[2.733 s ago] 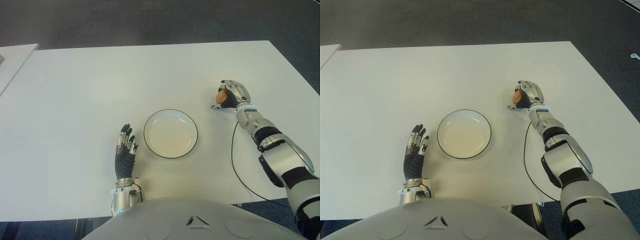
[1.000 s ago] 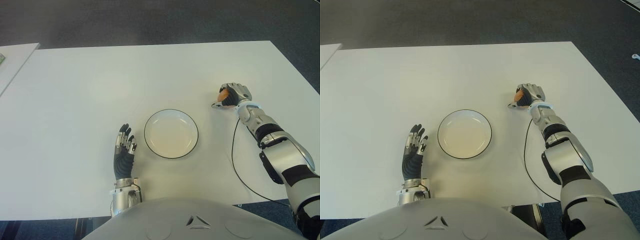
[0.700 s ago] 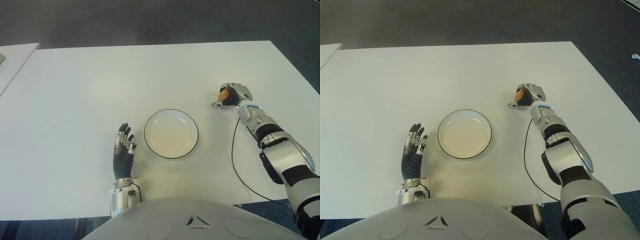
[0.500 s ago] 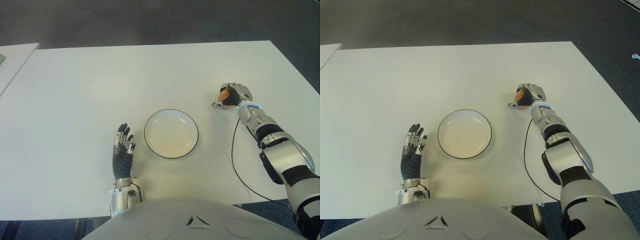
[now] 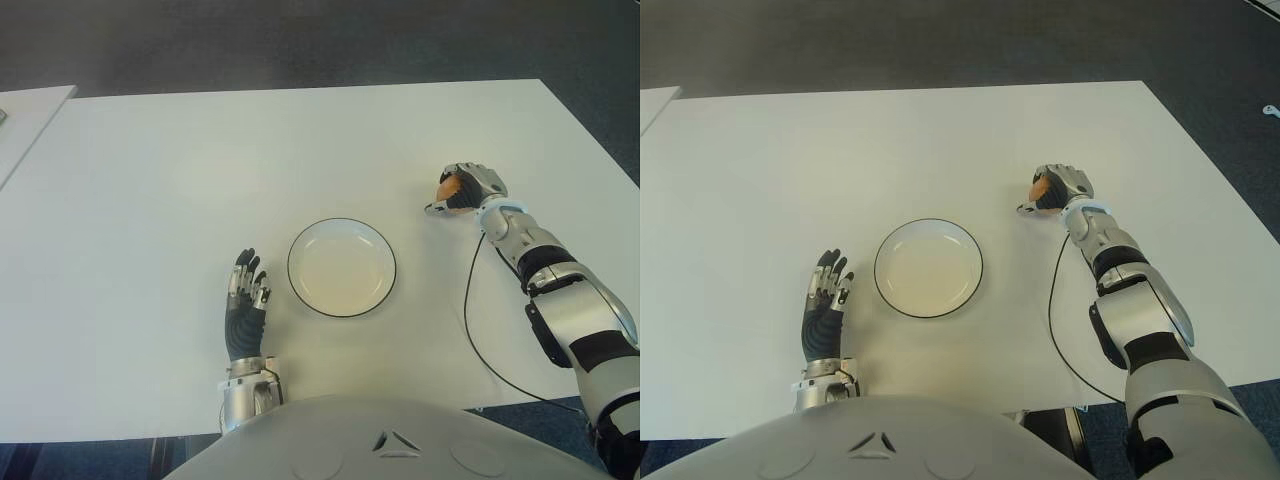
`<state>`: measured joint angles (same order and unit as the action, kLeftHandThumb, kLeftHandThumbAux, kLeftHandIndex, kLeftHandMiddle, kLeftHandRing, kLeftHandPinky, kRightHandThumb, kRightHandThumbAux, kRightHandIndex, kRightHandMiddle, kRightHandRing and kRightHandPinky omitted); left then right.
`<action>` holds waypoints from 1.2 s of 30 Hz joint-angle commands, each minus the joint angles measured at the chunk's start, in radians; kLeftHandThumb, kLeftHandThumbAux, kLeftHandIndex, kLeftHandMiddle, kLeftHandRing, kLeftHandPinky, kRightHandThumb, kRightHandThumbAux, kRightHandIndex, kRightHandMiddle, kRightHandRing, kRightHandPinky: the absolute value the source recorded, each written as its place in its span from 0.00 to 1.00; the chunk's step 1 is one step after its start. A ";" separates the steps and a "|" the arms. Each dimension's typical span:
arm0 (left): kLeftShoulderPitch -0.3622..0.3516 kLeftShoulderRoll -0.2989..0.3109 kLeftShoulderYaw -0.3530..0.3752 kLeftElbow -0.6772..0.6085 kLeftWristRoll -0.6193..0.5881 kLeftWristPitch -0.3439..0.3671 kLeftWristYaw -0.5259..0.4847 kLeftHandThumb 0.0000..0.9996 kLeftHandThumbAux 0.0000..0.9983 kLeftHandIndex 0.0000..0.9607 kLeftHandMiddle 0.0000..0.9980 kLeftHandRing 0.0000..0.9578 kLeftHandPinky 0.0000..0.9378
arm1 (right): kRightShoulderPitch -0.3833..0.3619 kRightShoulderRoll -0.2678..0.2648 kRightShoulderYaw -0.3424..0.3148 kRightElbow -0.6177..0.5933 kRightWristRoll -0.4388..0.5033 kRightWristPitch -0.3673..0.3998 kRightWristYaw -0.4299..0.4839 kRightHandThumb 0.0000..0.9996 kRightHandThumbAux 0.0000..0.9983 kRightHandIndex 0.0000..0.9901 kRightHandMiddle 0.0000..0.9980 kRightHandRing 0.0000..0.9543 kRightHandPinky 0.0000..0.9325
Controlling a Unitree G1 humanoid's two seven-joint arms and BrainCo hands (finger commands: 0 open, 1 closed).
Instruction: Put the apples into the plate.
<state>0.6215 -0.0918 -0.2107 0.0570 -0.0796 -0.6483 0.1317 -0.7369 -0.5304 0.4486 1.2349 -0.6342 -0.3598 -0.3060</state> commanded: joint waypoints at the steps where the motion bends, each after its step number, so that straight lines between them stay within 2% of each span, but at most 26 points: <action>1: 0.005 -0.027 0.011 0.020 0.029 0.008 0.007 0.13 0.57 0.02 0.02 0.00 0.00 | -0.001 -0.009 -0.014 -0.031 0.008 -0.031 -0.017 0.70 0.72 0.44 0.71 0.70 0.68; 6: 0.002 -0.031 0.015 0.018 0.019 0.008 0.001 0.13 0.57 0.03 0.02 0.00 0.00 | -0.013 -0.021 -0.021 -0.081 0.005 -0.057 -0.028 0.70 0.72 0.44 0.71 0.71 0.68; 10: -0.001 -0.017 0.027 0.027 -0.010 0.048 -0.016 0.14 0.57 0.03 0.02 0.00 0.00 | 0.002 -0.034 -0.040 -0.219 -0.002 -0.093 -0.069 0.70 0.72 0.44 0.73 0.73 0.71; 15: 0.005 -0.024 0.012 0.011 0.016 0.051 -0.009 0.13 0.57 0.02 0.01 0.00 0.00 | 0.035 -0.046 -0.058 -0.336 0.000 -0.103 -0.048 0.70 0.72 0.44 0.76 0.76 0.76; 19: -0.002 -0.023 0.014 0.015 0.018 0.052 -0.010 0.13 0.56 0.02 0.01 0.00 0.00 | 0.091 -0.049 -0.081 -0.489 0.023 -0.100 0.007 0.70 0.72 0.44 0.78 0.79 0.78; 25: -0.005 -0.026 0.011 0.005 0.024 0.064 -0.005 0.13 0.55 0.03 0.02 0.00 0.00 | 0.154 -0.042 -0.107 -0.657 0.033 -0.057 0.086 0.70 0.72 0.44 0.80 0.82 0.81; 36: 0.005 -0.037 0.002 0.005 0.067 0.027 0.010 0.13 0.55 0.03 0.03 0.00 0.00 | 0.260 0.007 -0.115 -0.955 0.031 0.034 0.256 0.70 0.72 0.44 0.81 0.83 0.81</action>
<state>0.6183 -0.0911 -0.2104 0.0556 -0.0246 -0.6169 0.1294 -0.5037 -0.5452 0.3390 0.3542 -0.6119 -0.3570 -0.0921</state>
